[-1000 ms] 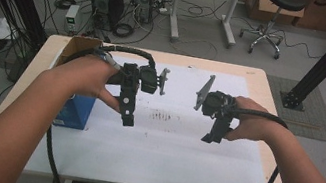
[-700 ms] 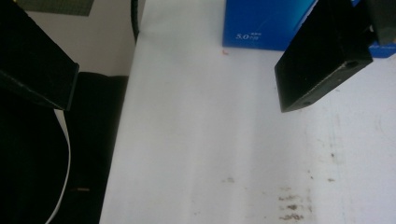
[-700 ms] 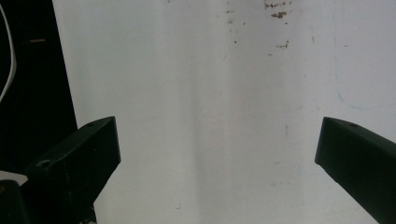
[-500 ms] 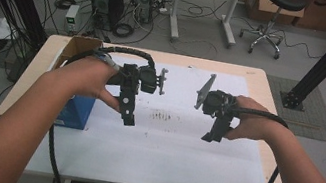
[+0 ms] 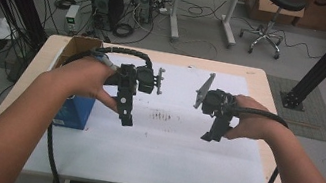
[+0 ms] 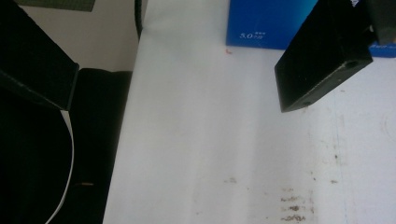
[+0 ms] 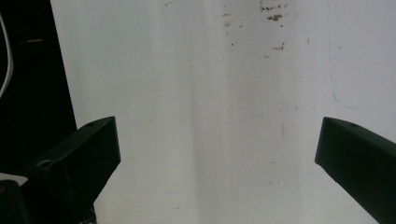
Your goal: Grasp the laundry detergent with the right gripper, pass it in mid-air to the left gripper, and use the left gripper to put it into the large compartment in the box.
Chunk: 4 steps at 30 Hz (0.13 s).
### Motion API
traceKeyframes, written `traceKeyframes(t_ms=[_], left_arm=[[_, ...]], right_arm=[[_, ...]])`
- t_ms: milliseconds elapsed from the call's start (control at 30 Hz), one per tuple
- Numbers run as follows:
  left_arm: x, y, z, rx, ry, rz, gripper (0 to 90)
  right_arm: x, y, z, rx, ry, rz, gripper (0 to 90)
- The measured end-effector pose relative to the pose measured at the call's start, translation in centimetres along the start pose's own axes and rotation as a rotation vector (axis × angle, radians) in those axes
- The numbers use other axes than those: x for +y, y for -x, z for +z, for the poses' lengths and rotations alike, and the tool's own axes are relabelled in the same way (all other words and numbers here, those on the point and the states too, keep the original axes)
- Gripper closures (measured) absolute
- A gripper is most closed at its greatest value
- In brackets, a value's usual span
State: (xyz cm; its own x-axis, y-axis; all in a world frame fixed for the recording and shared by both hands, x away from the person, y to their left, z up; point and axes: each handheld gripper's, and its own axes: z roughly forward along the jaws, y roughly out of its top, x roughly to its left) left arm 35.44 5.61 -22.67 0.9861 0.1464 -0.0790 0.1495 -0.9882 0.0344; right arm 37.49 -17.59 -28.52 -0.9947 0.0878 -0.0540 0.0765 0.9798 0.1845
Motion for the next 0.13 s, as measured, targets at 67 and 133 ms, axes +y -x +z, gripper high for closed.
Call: traceKeyframes(t_ms=[67,133], left_arm=[[-0.02,-0.09,0.09,0.000,0.000,-0.004,0.1],[0.00,-0.15,0.17,0.001,-0.008,-0.003,0.1]], right_arm=[[-0.02,0.04,0.01,0.000,0.002,0.000,0.0],[-0.04,0.09,0.03,-0.001,0.005,0.000,0.0]])
